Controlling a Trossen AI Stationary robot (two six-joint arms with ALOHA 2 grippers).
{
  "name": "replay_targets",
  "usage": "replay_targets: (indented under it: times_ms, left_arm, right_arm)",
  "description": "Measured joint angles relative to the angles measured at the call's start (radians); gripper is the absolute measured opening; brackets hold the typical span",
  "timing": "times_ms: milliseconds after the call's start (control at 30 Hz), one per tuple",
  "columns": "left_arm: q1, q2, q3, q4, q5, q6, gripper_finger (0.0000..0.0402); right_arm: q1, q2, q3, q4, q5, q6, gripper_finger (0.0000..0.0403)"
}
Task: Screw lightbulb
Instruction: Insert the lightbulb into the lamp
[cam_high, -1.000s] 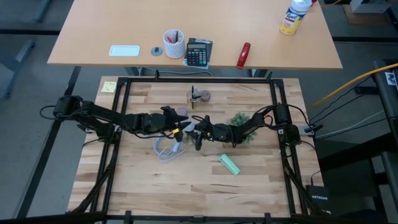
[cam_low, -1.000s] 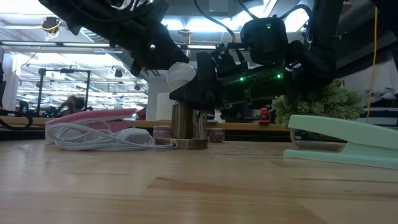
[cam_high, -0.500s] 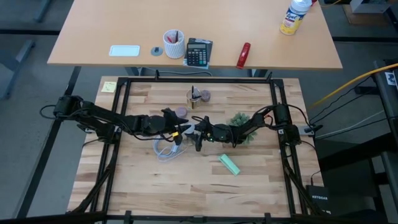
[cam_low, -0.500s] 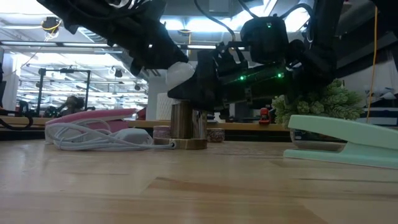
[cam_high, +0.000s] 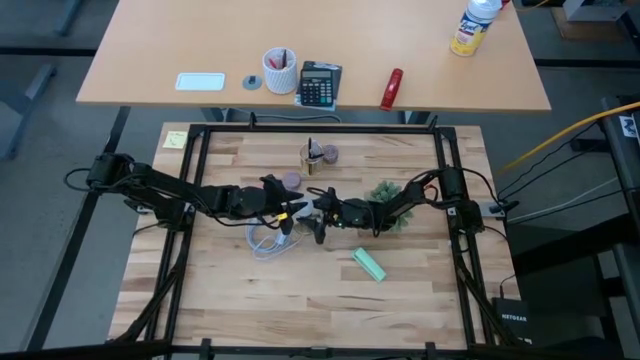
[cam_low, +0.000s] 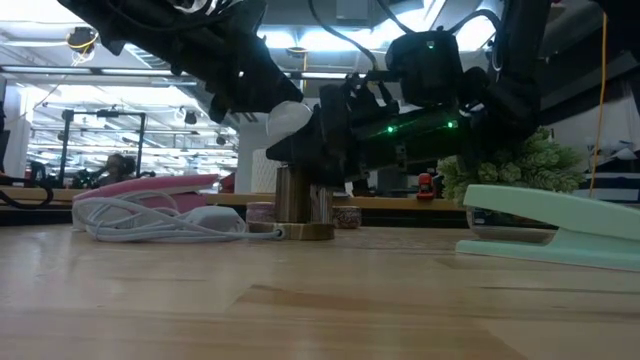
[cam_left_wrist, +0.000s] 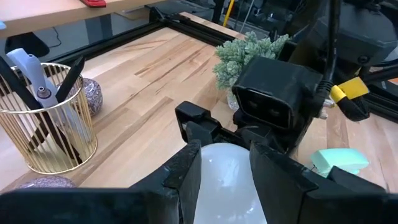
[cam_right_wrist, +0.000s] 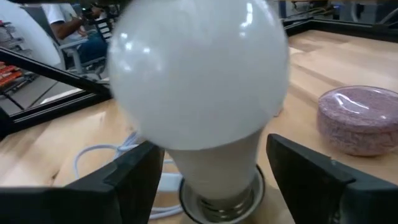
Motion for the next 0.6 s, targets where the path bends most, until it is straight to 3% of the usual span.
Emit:
replay_targets:
  times_ms: [600]
  left_arm:
    - [0.000,0.000,0.000,0.000,-0.005,-0.002,0.0127]
  right_arm:
    - [0.000,-0.004,0.001,0.023,-0.176,0.065,0.0289]
